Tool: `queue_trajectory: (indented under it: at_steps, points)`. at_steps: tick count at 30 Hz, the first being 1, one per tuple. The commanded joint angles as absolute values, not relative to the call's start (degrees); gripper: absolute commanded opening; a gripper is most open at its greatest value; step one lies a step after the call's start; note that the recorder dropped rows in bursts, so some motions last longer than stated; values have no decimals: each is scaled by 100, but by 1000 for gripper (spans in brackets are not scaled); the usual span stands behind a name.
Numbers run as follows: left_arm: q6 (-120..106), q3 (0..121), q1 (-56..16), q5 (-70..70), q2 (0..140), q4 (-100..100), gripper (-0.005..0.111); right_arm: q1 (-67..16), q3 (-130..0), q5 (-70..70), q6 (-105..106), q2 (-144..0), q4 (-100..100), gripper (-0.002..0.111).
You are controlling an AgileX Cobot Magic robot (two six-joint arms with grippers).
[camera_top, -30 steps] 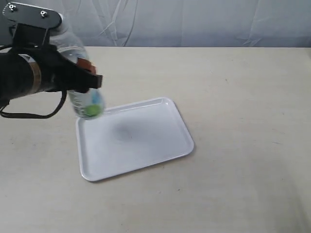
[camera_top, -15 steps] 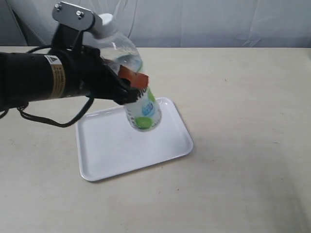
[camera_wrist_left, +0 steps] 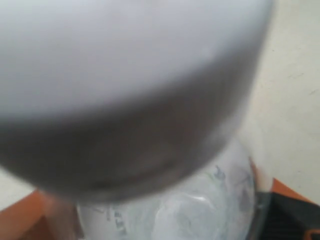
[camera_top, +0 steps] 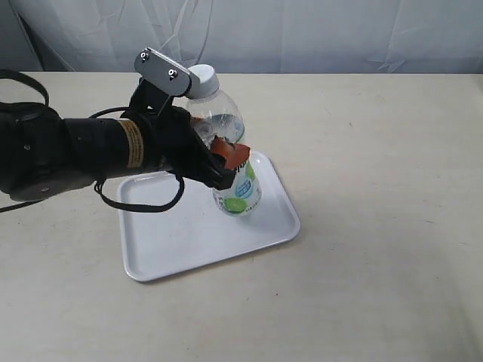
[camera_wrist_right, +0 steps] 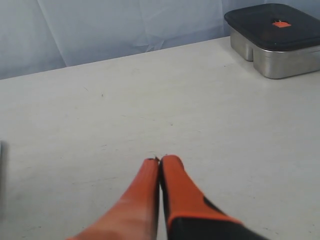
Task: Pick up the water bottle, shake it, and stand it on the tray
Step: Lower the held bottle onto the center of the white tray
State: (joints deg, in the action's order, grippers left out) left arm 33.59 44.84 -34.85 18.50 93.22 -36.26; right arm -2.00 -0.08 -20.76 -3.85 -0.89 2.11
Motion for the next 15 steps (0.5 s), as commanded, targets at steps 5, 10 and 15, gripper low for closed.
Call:
queue_trajectory:
  at_steps: [5, 10, 15]
  points:
    - [2168, 4516, -3499, 2185, 9431, -2596, 0, -173, 0, -2026, -356, -69, 172, 4]
    - [2016, 4516, -3499, 2141, 9540, -2647, 0, -173, 0, -2026, -356, -69, 185, 4]
    - [1952, 4502, -3499, 2162, 9752, -2679, 0, -173, 0, -2026, -356, -69, 185, 4]
